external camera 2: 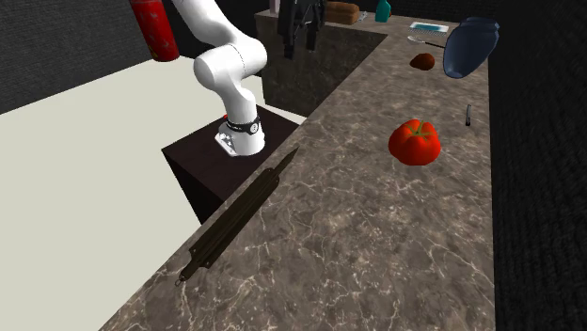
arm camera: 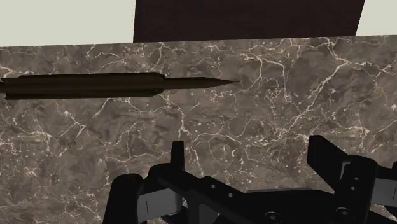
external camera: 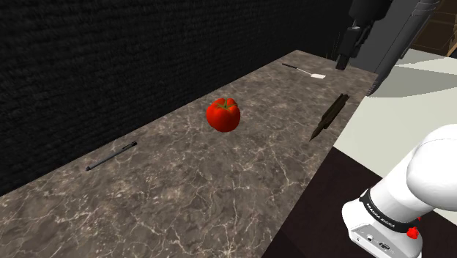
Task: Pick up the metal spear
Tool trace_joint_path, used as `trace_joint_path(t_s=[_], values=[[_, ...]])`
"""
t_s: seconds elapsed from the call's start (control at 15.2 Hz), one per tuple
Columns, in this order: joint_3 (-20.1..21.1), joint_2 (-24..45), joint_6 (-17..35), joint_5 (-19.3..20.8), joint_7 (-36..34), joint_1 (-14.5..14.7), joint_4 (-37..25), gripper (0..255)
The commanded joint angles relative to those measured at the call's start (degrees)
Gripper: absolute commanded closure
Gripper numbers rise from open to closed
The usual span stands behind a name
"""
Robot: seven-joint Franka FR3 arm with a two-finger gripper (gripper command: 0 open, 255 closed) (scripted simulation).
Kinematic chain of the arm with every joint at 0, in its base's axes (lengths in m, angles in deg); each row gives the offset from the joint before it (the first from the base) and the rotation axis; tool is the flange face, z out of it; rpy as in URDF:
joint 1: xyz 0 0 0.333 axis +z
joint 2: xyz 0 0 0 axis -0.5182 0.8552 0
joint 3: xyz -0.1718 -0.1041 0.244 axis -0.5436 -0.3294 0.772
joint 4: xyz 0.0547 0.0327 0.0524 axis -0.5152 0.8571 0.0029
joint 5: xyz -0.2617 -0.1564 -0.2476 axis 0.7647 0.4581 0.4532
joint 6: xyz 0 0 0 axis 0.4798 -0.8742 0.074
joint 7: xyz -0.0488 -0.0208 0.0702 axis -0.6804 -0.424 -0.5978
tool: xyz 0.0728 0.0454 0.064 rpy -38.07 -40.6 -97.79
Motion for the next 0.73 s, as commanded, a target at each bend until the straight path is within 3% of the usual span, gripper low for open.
trace_joint_path(t_s=[0.0,0.66], values=[[0.00,0.00,0.00,0.00,0.00,0.00,0.00,0],[-2.11,10.25,17.43,-1.12,-23.40,-11.59,7.42,0]])
